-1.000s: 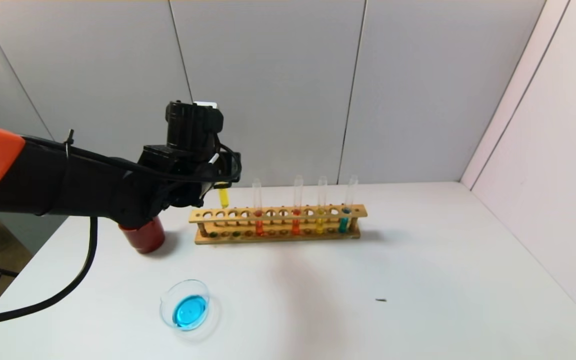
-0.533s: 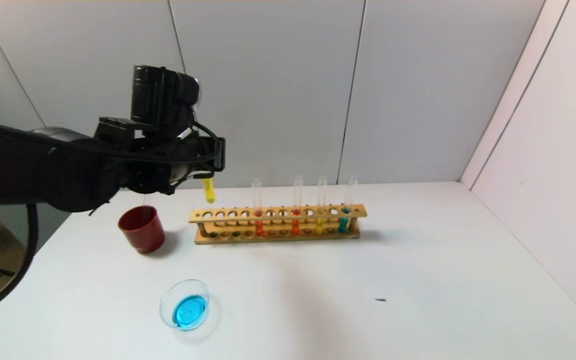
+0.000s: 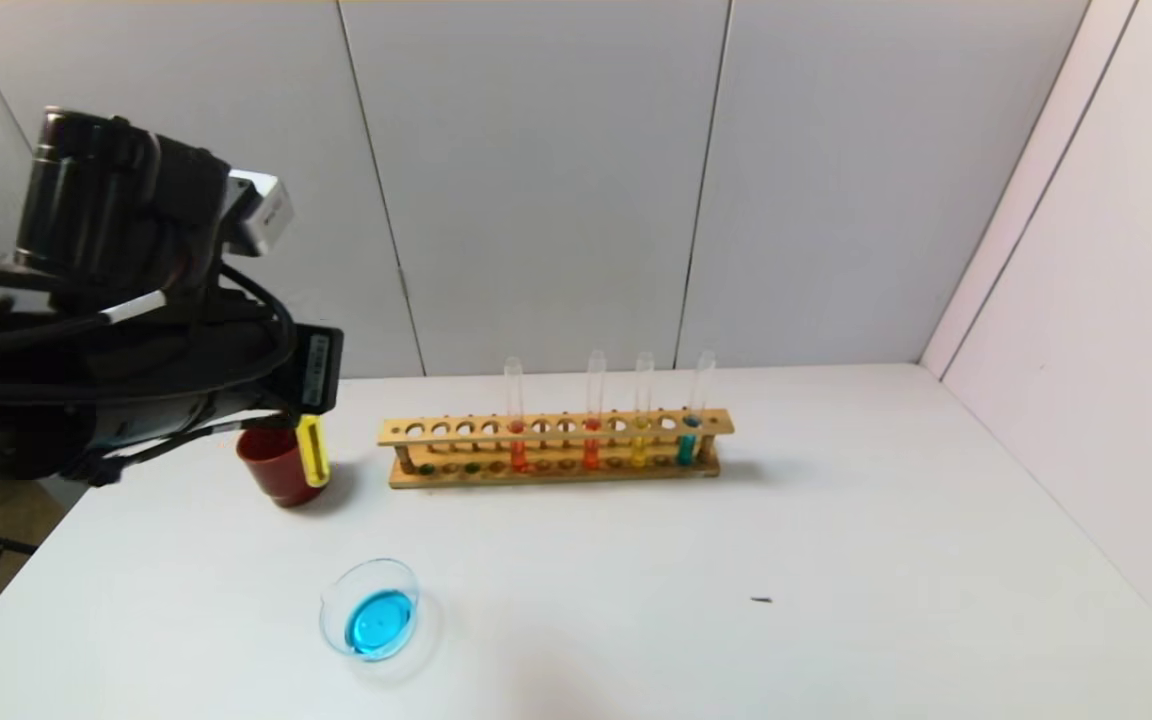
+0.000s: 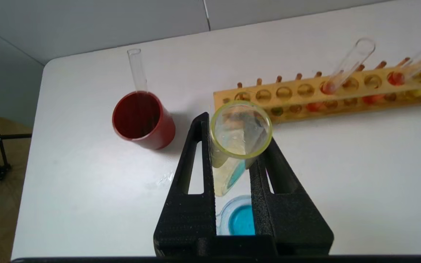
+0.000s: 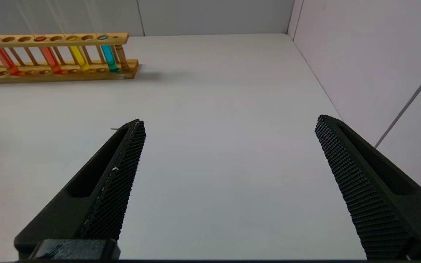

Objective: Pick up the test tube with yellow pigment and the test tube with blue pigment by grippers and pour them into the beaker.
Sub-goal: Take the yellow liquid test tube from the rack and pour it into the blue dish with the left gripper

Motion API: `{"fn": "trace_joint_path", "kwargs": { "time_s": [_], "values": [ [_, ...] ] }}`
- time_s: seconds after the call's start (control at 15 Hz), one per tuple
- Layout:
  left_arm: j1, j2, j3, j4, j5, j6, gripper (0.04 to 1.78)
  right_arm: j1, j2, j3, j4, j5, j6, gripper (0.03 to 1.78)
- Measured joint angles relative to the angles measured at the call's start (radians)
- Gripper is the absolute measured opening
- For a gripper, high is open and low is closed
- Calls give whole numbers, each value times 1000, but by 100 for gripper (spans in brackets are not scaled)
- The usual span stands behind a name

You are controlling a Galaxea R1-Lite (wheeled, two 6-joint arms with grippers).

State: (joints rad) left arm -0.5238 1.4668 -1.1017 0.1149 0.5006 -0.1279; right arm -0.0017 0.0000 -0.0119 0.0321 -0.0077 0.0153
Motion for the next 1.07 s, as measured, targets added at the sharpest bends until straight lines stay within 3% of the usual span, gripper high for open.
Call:
{"fn": "trace_joint_path", "kwargs": {
  "time_s": [0.27,0.67,1.07],
  "values": [
    [4,-141,110,112,0,9,32,0,0,0,0,0,0,170],
    [6,-216,151,345,0,44,32,0,0,0,0,0,0,170],
    [5,-159,249,350,3,142,32,0,0,0,0,0,0,170]
  ]
}}
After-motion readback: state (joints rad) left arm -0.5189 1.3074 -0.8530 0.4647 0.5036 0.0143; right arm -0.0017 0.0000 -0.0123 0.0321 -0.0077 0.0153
